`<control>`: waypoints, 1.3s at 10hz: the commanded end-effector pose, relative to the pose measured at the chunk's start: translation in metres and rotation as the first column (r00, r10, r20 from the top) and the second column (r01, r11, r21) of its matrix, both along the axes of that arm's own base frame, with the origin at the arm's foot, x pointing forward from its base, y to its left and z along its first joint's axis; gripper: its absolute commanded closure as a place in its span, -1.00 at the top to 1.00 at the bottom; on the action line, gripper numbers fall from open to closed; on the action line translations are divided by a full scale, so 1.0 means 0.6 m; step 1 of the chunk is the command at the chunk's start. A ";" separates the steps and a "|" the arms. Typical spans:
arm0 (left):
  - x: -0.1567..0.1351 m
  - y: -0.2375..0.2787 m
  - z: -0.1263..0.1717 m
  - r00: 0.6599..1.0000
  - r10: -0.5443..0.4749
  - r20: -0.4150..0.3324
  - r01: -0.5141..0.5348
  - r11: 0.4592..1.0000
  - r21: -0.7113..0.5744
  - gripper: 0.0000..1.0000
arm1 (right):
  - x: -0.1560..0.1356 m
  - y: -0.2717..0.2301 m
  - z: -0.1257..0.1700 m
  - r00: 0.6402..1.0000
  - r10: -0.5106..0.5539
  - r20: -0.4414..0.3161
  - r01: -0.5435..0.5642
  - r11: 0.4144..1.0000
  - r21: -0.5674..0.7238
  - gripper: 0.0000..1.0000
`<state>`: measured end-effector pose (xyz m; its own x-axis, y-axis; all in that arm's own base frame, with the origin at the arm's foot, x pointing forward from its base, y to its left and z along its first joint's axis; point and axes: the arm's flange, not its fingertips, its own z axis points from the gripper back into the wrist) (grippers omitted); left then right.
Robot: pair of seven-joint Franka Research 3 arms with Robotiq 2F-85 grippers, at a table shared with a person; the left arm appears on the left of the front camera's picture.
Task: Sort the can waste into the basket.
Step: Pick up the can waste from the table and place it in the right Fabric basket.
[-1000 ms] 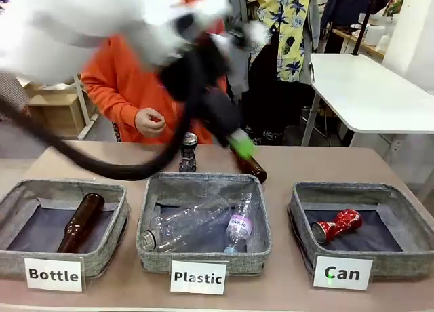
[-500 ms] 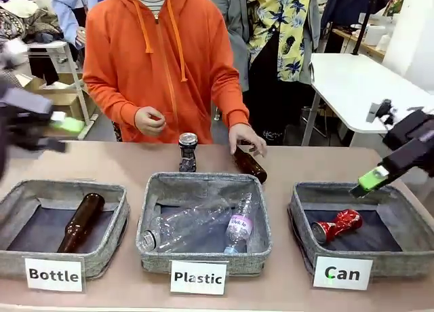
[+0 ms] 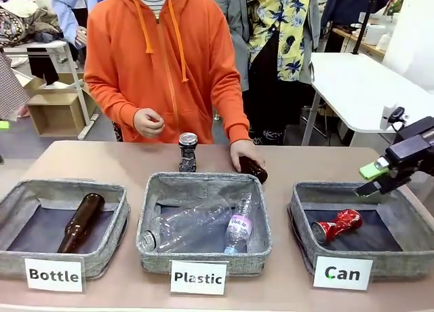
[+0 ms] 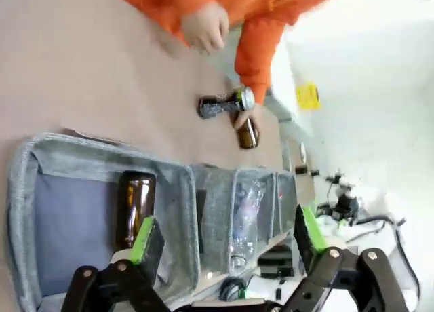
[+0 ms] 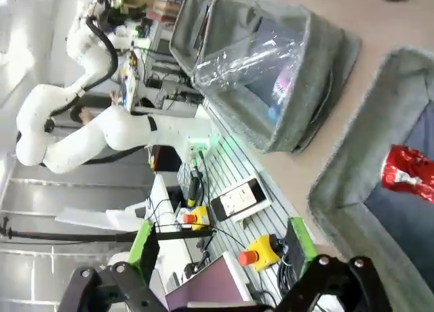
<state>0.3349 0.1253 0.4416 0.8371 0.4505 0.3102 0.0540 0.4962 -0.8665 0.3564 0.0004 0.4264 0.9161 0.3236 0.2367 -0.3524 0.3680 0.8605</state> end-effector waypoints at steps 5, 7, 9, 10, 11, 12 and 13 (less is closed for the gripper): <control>-0.014 -0.032 0.034 0.995 -0.096 0.028 0.094 0.993 0.066 1.00 | -0.007 0.025 -0.002 0.996 0.089 0.029 -0.089 0.996 -0.006 1.00; 0.039 -0.074 0.047 0.967 -0.246 0.065 0.232 0.959 0.162 1.00 | -0.007 0.025 -0.002 0.996 0.089 0.029 -0.089 0.996 -0.006 1.00; 0.154 -0.125 0.065 0.962 -0.261 0.081 0.244 0.953 0.179 1.00 | -0.007 0.025 -0.002 0.996 0.089 0.029 -0.089 0.996 -0.006 1.00; 0.207 -0.154 0.059 0.967 -0.249 0.059 0.234 0.954 0.186 1.00 | -0.007 0.025 -0.002 0.996 0.089 0.029 -0.089 0.996 -0.006 1.00; 0.235 -0.148 0.058 0.969 -0.249 0.003 0.244 0.955 0.170 1.00 | -0.007 0.025 -0.002 0.996 0.089 0.029 -0.089 0.996 -0.006 1.00; 0.217 -0.090 0.074 0.971 -0.237 -0.022 0.238 0.965 0.110 1.00 | -0.007 0.025 -0.002 0.996 0.089 0.029 -0.089 0.996 -0.006 1.00; 0.166 -0.012 0.094 0.973 -0.230 -0.013 0.230 0.968 0.100 1.00 | -0.007 0.025 -0.002 0.996 0.089 0.029 -0.089 0.996 -0.006 1.00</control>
